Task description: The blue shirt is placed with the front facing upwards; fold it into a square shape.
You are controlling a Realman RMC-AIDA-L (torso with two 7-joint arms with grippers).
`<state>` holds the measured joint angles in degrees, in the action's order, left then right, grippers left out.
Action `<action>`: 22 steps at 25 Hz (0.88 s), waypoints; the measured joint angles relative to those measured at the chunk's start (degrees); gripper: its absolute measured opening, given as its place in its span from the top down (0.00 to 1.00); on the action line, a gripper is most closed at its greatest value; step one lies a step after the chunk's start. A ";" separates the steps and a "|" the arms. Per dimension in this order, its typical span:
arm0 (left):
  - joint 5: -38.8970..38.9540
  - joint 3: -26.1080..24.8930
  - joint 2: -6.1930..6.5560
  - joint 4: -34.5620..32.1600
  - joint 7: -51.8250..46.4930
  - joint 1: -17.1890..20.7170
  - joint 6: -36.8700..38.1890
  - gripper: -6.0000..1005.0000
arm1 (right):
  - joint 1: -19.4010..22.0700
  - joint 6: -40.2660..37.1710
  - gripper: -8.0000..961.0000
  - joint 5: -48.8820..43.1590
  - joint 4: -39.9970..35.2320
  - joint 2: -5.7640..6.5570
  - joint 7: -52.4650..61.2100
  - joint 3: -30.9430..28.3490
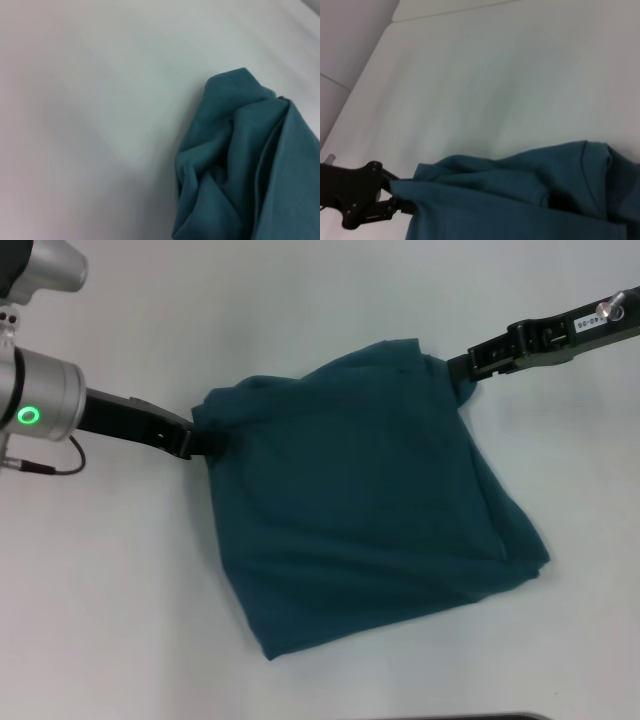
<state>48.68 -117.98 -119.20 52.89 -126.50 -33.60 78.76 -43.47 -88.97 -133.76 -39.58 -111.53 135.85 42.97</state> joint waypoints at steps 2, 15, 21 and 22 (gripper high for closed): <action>-0.55 -0.11 0.69 -0.55 0.60 -0.77 0.03 0.90 | -0.01 -0.07 0.56 0.13 0.05 -0.36 0.01 0.01; -2.78 -0.25 2.72 -3.69 5.99 -5.75 0.61 0.90 | 0.42 0.20 0.56 0.22 0.20 -2.83 -0.01 0.00; -3.93 0.10 1.89 -3.30 7.46 -6.20 0.15 0.90 | 0.14 0.68 0.56 0.26 0.22 -3.44 -0.26 0.00; -4.44 0.03 1.55 -2.97 7.48 -6.23 -0.16 0.90 | 0.02 0.70 0.56 0.26 0.22 -3.43 -0.27 0.00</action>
<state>44.25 -117.95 -117.65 49.92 -119.01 -39.84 78.60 -43.45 -88.27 -133.50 -39.37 -114.96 135.58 42.97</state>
